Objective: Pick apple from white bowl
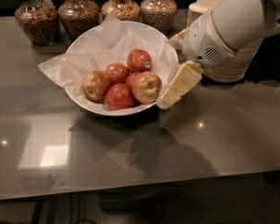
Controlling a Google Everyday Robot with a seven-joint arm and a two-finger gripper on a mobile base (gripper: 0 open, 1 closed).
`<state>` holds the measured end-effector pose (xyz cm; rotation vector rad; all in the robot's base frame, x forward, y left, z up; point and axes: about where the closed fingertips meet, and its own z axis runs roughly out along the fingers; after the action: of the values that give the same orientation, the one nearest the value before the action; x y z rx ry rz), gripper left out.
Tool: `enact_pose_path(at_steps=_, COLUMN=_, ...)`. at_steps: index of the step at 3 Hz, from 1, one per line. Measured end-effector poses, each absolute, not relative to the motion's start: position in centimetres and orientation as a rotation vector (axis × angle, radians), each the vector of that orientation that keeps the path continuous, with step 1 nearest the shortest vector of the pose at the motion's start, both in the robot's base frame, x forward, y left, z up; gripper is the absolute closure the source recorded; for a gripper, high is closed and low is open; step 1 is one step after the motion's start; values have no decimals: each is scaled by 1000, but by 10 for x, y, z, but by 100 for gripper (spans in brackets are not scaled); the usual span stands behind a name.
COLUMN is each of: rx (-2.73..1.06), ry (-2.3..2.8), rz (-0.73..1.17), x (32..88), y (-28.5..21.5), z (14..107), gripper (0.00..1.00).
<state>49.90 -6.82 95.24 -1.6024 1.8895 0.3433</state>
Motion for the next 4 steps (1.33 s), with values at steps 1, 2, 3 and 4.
enact_pose_path(at_steps=1, rx=-1613, ry=1848, rz=384, x=505, y=-46, z=948, gripper=13)
enact_pose_path(at_steps=2, rx=-1624, ry=1815, rz=401, x=506, y=-32, z=948, gripper=17)
enact_pose_path(at_steps=3, rx=-1631, ry=1801, rz=404, x=506, y=-26, z=946, gripper=23)
enact_pose_path(at_steps=4, rx=-1637, ry=1799, rz=400, x=506, y=-24, z=943, gripper=29)
